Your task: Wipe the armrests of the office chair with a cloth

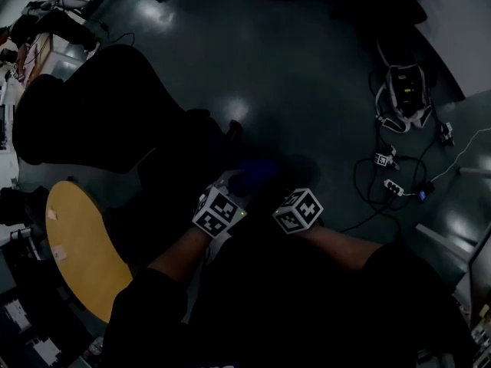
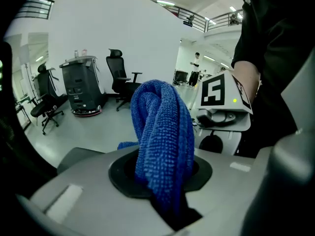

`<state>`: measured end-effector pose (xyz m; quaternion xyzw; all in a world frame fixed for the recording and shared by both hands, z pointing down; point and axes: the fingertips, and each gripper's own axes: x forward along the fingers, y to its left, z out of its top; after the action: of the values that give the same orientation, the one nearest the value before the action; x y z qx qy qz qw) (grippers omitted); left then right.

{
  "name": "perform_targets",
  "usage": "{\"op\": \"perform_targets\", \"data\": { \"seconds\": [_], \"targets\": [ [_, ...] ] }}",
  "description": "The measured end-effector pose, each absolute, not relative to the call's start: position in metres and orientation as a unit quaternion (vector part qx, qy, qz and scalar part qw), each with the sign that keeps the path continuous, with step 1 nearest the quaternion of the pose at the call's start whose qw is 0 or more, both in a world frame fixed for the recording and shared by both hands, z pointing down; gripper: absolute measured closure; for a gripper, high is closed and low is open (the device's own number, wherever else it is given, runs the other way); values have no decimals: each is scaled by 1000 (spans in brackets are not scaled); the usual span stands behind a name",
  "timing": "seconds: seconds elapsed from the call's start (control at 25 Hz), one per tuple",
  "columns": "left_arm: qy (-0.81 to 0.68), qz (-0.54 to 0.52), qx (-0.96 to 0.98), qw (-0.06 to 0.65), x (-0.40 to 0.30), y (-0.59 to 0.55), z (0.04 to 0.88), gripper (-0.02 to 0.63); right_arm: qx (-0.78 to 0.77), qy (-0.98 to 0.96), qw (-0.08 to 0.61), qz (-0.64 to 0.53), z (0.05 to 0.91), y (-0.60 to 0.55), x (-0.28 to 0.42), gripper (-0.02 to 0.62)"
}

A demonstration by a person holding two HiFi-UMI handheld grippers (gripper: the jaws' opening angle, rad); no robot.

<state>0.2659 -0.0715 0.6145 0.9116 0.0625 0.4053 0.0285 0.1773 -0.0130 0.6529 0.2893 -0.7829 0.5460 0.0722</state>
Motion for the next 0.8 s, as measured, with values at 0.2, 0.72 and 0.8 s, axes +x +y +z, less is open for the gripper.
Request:
{"op": "perform_targets", "data": {
  "seconds": [0.2,0.72,0.8],
  "targets": [
    [66,395,914,67,260,-43,613,495,287,-780,79,550,654,-13,179,592],
    [-16,326,937,120,238,-32,583,497,290,-798,89,520,647,-11,176,591],
    [-39,311,942,120,226,-41,572,497,291,-802,93,513,644,-11,169,591]
  ]
}}
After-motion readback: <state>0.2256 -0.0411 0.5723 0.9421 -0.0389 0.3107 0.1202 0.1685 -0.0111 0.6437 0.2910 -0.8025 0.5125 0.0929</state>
